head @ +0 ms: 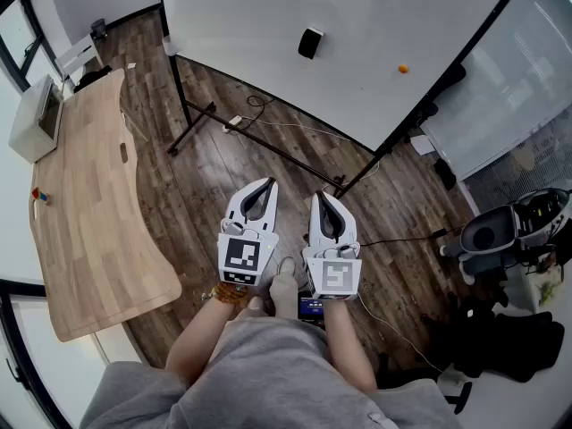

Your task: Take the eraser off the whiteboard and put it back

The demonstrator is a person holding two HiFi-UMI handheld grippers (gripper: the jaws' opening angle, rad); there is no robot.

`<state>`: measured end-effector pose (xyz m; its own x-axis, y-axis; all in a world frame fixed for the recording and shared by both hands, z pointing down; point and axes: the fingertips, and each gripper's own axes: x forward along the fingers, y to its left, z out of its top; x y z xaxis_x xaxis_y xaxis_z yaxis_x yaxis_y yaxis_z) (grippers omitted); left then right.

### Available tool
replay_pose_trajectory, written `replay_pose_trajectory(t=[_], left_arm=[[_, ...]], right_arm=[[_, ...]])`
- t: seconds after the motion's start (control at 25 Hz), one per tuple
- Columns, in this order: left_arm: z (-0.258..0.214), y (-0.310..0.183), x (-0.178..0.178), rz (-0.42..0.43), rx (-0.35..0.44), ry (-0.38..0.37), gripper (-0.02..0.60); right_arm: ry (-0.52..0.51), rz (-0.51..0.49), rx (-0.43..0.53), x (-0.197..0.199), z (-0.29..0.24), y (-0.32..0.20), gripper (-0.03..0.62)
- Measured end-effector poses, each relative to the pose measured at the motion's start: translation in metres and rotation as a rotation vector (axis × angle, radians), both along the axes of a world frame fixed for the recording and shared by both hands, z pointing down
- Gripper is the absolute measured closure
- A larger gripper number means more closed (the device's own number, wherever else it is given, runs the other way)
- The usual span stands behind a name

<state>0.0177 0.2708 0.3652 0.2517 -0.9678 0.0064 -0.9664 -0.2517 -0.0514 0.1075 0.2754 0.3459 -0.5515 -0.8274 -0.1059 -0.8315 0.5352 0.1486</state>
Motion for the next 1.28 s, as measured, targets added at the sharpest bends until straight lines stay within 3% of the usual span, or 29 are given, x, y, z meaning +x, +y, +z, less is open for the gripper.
replay_pose_trajectory(t=[0.28, 0.68, 1.28], left_arm=[[0.004, -0.059, 0.001, -0.018, -0.002, -0.005, 0.574], [0.017, -0.143, 0.003, -0.055, -0.032, -0.008, 0.574], [0.024, -0.23, 0.023, -0.098, -0.05, -0.029, 0.574]], right_arm=[[-0.02, -0.06, -0.042, -0.007, 0.019, -0.059, 0.583], [-0.024, -0.067, -0.076, -0.004, 0.03, -0.152, 0.583], [-0.055, -0.143, -0.091, 0.006, 0.031, -0.24, 0.583]])
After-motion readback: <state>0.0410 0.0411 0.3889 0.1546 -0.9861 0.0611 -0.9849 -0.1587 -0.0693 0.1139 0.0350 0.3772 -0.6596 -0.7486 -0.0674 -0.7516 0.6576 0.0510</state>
